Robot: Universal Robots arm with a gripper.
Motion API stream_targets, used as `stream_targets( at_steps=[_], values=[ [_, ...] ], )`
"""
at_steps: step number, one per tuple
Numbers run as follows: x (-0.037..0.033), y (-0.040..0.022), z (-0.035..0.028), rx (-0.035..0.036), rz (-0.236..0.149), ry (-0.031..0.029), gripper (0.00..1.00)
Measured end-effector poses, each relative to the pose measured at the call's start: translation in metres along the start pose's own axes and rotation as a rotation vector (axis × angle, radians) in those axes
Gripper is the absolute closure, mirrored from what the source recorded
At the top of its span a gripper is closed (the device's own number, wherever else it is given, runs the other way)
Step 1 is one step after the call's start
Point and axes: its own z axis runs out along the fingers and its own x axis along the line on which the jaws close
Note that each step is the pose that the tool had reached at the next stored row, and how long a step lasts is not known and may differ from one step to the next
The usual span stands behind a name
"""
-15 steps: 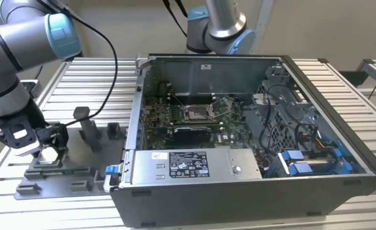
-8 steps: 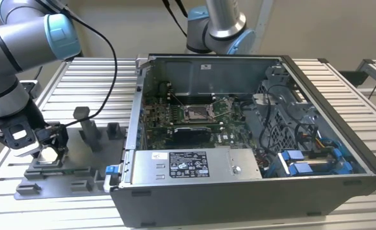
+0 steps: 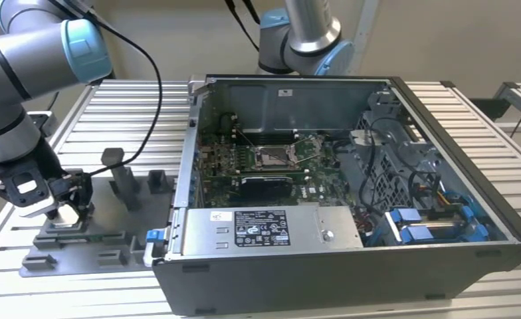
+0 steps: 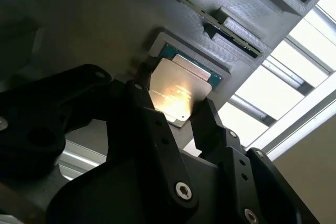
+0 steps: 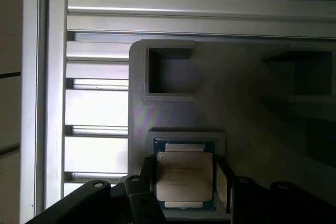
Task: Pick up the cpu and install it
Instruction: 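Place the cpu into insertion slot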
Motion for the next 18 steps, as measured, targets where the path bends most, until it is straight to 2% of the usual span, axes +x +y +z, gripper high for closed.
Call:
stream_targets(
  at_steps=[2, 3, 7, 14, 18],
  values=[
    [0.0001, 0.0, 0.0, 0.0, 0.0, 0.0001, 0.0],
    [0.0001, 0.0, -0.0001, 0.0001, 0.0, 0.0001, 1.0],
    [0.0002, 0.0, -0.0005, 0.0, 0.0, 0.0001, 1.0],
    [-0.0001, 0.0008, -0.0169, -0.0003, 0.0, 0.0001, 1.0],
    [-0.0003, 0.001, -0.0214, -0.0003, 0.0, 0.0, 1.0]
  ],
)
